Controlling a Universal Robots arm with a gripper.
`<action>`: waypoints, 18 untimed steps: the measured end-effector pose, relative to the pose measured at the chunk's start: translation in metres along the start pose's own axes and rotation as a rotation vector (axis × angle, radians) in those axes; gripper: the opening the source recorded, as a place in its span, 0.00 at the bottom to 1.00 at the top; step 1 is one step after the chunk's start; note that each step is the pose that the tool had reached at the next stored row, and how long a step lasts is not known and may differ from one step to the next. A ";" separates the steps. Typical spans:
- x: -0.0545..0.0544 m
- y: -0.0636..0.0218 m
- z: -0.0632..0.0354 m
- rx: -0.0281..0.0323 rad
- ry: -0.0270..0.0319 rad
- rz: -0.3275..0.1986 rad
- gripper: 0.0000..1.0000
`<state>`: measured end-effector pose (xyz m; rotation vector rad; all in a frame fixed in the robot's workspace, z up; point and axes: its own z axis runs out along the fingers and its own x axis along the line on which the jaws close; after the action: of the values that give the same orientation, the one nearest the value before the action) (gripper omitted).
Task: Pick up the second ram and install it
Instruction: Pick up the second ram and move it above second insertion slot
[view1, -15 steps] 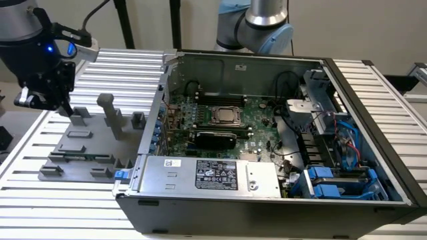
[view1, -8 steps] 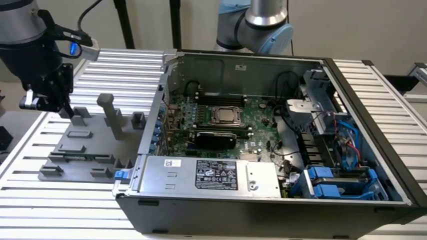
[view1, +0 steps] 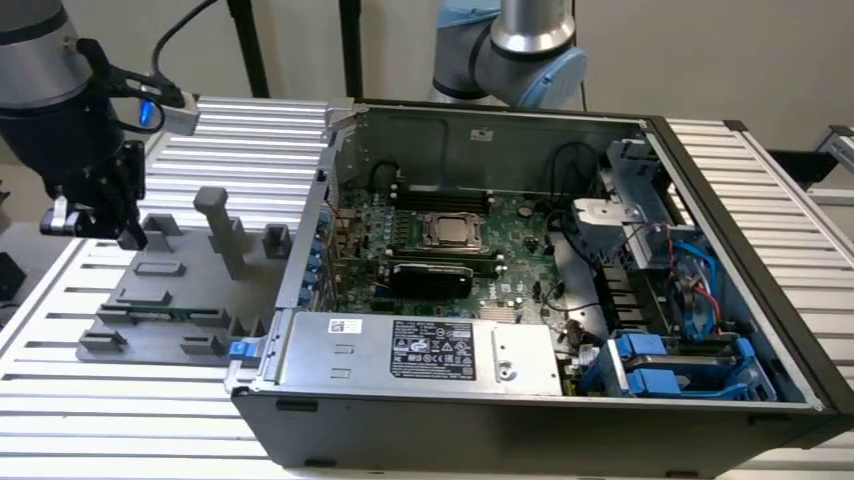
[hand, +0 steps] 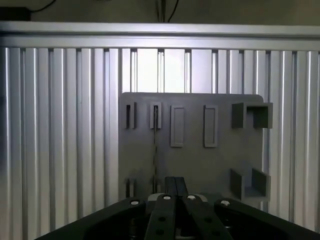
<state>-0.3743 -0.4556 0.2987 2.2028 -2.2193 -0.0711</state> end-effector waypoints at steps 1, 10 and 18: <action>0.002 -0.0001 0.0018 0.0000 0.0000 -0.001 1.00; 0.006 -0.0008 0.0180 -0.0003 0.0005 -0.015 1.00; 0.007 -0.0015 0.0325 -0.0005 0.0010 -0.027 1.00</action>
<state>-0.3742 -0.4619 0.2660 2.2320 -2.1893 -0.0708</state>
